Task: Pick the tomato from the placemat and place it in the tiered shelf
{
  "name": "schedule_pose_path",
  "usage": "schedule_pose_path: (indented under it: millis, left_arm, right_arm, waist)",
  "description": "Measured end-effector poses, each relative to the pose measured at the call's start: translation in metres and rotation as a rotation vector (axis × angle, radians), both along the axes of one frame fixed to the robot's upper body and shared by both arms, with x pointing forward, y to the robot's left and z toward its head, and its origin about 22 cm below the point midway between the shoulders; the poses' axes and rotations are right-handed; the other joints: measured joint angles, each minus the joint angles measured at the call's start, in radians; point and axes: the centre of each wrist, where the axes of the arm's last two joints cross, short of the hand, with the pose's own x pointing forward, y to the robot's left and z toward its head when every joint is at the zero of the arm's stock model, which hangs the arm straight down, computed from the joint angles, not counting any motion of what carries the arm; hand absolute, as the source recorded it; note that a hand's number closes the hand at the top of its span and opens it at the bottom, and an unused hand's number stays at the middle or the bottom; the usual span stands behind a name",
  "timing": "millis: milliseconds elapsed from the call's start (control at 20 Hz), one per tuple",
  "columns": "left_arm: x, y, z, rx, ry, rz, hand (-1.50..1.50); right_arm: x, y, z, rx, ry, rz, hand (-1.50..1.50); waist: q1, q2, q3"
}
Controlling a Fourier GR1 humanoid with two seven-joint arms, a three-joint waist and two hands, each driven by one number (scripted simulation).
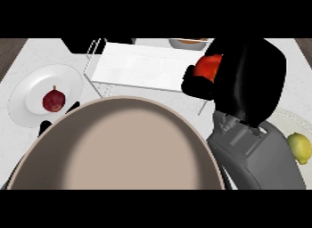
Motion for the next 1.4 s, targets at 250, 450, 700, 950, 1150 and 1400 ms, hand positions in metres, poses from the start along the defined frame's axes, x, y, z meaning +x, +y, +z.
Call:
schedule_pose_path:
  millis: [250, 450, 700, 950, 1150, 1400]
  left_arm:
    - [0.002, -0.003, -0.001, 0.0, -0.01, -0.009, 0.0]
    - [0.008, -0.009, 0.003, -0.003, -0.014, -0.009, 0.0]
    - [0.009, -0.009, 0.008, -0.008, -0.015, -0.028, 0.0]
    - [0.008, -0.01, 0.002, -0.001, -0.016, -0.033, 0.0]
    - [0.01, -0.012, 0.002, -0.006, -0.023, -0.04, 0.0]
    - [0.014, -0.016, 0.003, -0.014, -0.023, -0.067, 0.0]
  right_arm:
    - [0.047, 0.0, 0.022, 0.001, 0.044, -0.034, 1.5]
    - [0.083, 0.002, 0.026, -0.008, 0.11, -0.035, 1.5]
    - [0.122, 0.009, 0.015, 0.0, 0.184, -0.028, 1.5]
    - [0.15, 0.01, -0.003, 0.015, 0.252, -0.02, 1.5]
    - [0.159, 0.005, -0.012, 0.179, 0.257, 0.028, -1.5]
    - [0.166, -0.018, -0.017, 0.574, 0.191, 0.07, -1.5]
  waist:
    - [0.007, 0.003, 0.001]
    - [0.009, 0.004, 0.001]
    - [0.019, 0.008, 0.001]
    - [0.027, 0.012, 0.002]
    - [0.038, 0.016, 0.002]
    - [0.06, 0.022, 0.003]
